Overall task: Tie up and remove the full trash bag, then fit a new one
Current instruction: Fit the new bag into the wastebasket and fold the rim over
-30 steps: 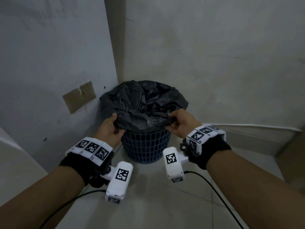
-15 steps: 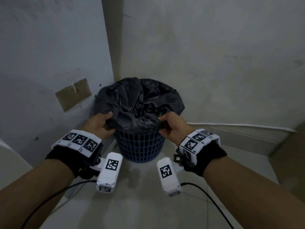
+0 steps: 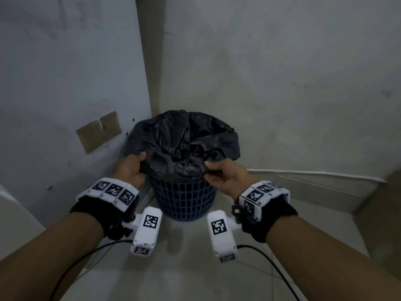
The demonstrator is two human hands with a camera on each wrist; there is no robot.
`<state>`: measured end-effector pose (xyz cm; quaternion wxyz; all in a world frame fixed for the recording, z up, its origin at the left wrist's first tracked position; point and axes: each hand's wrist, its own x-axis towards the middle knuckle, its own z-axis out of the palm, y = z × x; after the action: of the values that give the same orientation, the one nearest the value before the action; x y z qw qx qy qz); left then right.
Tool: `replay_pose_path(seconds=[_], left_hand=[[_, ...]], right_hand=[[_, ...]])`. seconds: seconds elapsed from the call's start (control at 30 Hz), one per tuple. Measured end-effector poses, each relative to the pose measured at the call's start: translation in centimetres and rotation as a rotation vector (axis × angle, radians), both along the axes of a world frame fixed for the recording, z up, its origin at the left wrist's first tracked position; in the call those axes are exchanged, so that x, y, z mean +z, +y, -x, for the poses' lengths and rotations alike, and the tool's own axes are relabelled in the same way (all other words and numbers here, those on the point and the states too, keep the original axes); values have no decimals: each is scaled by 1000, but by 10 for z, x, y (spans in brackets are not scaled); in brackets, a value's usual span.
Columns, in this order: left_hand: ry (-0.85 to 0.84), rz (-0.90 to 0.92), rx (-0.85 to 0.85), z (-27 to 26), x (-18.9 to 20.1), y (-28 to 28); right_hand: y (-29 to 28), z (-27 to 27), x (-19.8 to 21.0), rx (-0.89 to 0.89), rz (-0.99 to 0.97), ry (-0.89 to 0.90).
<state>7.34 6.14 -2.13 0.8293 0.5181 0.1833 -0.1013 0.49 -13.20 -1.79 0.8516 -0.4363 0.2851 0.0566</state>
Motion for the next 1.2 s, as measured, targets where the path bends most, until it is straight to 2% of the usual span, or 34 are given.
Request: replay_pose_path(seconds=[0.27,0.4,0.57,0.7,0.87,1.1,1.2], left_hand=[[-55,102,4,-3,-7,3],[-39,19,-19,-6,-9,2],[-22,44,17,-7,-11,8],[7,-41,21,-10,-15,9],[0,-87,49,-17,-21,8],[-29,-102,64,-4,-20,9],[-50,-102,-31,20,-21,1]], right_hand=[[8,4,-3,-14,-39,-25],[3,9,-5,-75,6,-29],[3,11,-14,-209,-99,-135],[7,3,-20,-306,-105,-110],[16,5,-14,-409,-27,-94],[15,7,-18,-377,85,-92],[12,4,-21,-374,103,-71]])
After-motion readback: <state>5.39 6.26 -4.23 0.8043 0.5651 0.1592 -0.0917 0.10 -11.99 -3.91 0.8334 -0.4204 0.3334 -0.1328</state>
